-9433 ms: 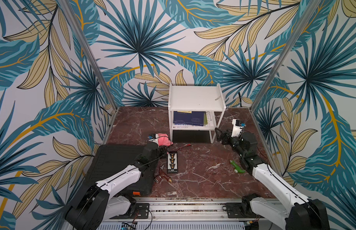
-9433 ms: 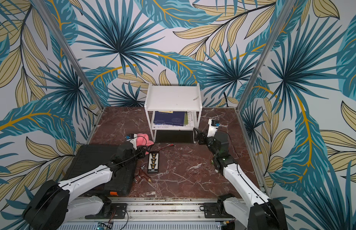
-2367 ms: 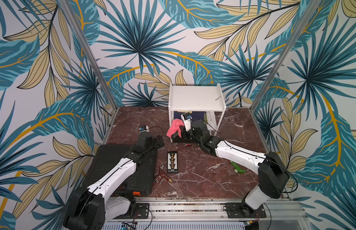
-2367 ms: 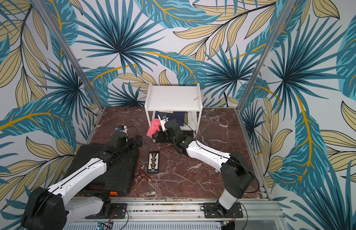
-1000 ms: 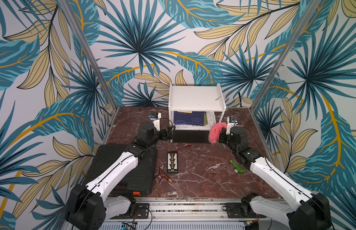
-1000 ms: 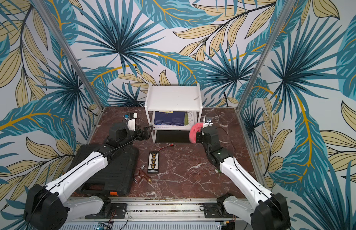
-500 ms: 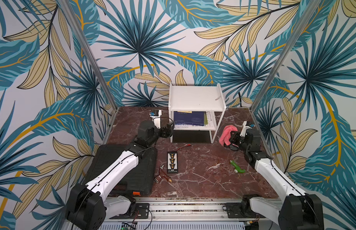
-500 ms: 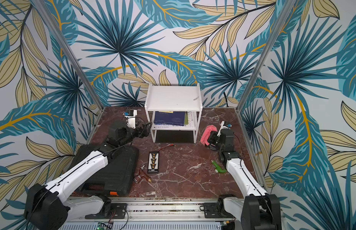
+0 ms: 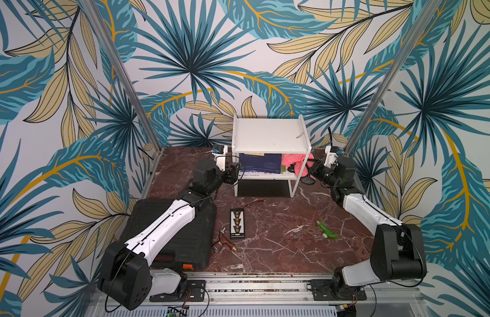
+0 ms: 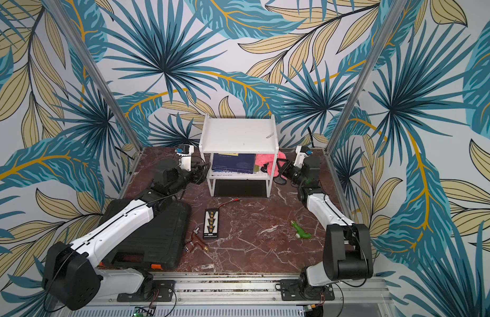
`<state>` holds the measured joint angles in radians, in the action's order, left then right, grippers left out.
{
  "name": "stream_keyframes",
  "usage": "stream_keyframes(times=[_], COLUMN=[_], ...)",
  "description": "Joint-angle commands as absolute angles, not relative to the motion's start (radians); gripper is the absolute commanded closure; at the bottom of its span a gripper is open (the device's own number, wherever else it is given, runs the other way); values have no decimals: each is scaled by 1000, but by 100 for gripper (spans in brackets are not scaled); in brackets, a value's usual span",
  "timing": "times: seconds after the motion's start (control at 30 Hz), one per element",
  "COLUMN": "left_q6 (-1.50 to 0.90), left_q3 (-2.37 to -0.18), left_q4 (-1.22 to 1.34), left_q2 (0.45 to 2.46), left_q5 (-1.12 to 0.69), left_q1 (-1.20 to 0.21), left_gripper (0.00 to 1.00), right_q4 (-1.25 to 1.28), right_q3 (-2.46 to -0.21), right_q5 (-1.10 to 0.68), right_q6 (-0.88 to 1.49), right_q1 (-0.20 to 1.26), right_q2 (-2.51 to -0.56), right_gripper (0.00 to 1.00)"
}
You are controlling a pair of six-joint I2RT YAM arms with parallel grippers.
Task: Wipe the bookshelf clean with a cloth
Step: Wipe the dust from the shelf.
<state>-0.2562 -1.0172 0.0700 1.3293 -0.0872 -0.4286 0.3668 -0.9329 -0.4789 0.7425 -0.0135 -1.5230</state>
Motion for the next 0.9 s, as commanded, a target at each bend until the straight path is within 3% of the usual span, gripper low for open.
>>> stream_keyframes(times=[0.0, 0.27, 0.33, 0.47, 0.6, 0.7, 0.77, 0.87], left_q6=[-216, -211, -213, -213, -215, -208, -211, -222], left_q3=[-1061, -1071, -1065, -1047, -1060, -1087, -1099, -1116], left_q4=[49, 50, 47, 61, 73, 59, 51, 35], left_q2=[1347, 1367, 1368, 1373, 1400, 1414, 1426, 1445], left_q5=[-90, -120, -120, -121, -135, -165, -185, -222], left_q1=[-431, -431, -430, -429, -427, -426, -426, -426], left_gripper=[43, 48, 48, 48, 49, 50, 51, 53], right_q4=[314, 145, 164, 437, 337, 325, 254, 256], right_q3=[-1016, -1502, -1445, -1127, -1374, -1518, -1541, -1414], right_q5=[-464, -464, -472, -338, -388, -320, -244, -270], right_q6=[668, 682, 676, 712, 727, 781, 777, 723], right_q1=[-24, -23, -23, -24, -23, -17, -15, -15], right_q2=[-1549, -1876, -1832, -1642, -1683, -1778, -1822, -1828], right_gripper=[100, 100, 100, 100, 100, 100, 100, 100])
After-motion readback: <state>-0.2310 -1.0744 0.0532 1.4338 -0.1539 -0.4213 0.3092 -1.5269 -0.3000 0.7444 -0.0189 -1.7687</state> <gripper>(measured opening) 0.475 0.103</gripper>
